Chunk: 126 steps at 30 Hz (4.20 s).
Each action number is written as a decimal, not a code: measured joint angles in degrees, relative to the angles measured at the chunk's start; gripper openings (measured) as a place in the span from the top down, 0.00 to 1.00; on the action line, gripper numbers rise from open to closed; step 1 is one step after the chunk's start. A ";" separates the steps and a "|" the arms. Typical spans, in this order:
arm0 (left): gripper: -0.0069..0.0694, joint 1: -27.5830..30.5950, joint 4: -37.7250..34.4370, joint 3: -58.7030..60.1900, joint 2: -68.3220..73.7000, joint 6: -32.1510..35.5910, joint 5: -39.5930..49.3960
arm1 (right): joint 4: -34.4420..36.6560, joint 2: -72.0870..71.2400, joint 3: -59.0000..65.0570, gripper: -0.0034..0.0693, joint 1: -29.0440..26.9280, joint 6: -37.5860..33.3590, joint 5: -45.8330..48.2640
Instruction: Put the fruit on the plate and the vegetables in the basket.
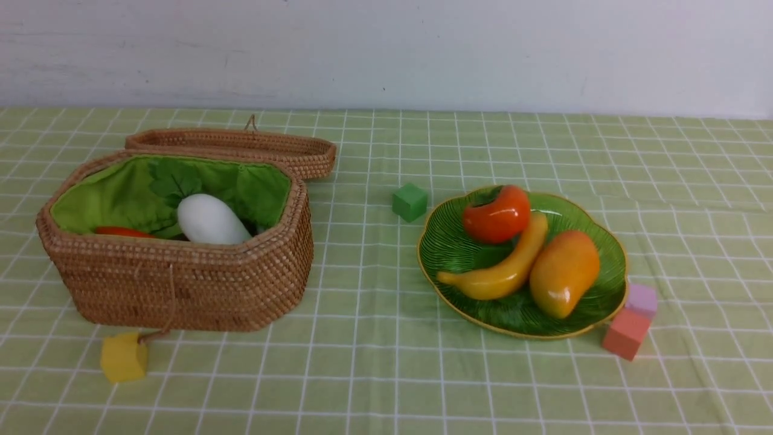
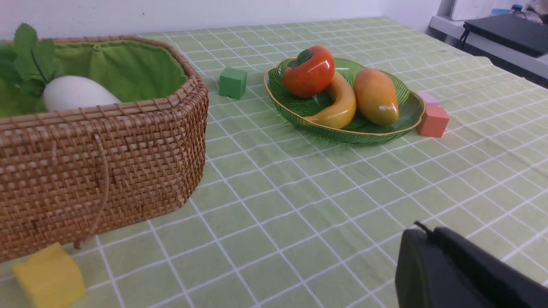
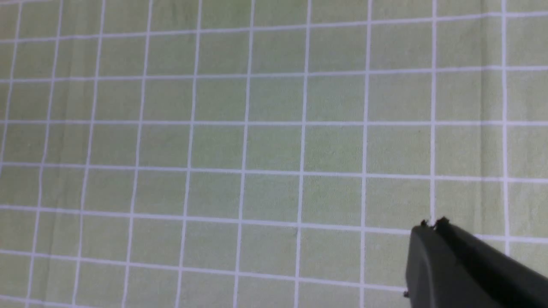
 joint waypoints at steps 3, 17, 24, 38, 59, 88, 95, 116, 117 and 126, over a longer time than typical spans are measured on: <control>0.93 0.00 0.00 0.00 0.00 0.00 -0.01 | -0.03 -1.59 0.76 0.95 0.00 0.00 0.07; 0.93 0.00 0.00 0.00 0.00 0.00 -0.18 | -2.98 -6.42 1.63 0.94 0.00 -0.10 -0.17; 0.93 0.00 0.00 0.00 0.00 0.00 -0.18 | -10.91 -24.67 17.20 0.94 -0.36 -4.30 -23.63; 0.92 0.00 0.00 0.00 0.00 0.00 0.60 | -14.83 -36.97 38.01 0.93 -3.88 4.19 -37.15; 0.91 0.00 0.00 0.00 0.00 0.00 0.74 | -14.87 -36.97 38.05 0.90 -3.88 4.52 -37.21; 0.93 31.12 -2.53 15.96 0.00 -4.62 -7.01 | -14.87 -37.03 38.05 0.86 -3.88 4.56 -37.32; 0.93 31.12 -2.69 15.96 0.00 -4.72 -7.01 | -14.87 -37.03 38.05 0.85 -3.88 4.56 -37.32; 0.93 31.12 -2.74 15.96 0.00 -4.72 -7.05 | -14.87 -37.03 38.05 0.81 -3.88 4.56 -37.32; 0.93 31.12 -2.74 15.96 0.00 -4.72 -7.05 | -14.87 -37.03 38.05 0.81 -3.88 4.56 -37.32; 0.93 31.12 -2.74 15.96 0.00 -4.74 -7.05 | -14.87 -37.03 38.05 0.80 -3.88 4.56 -37.32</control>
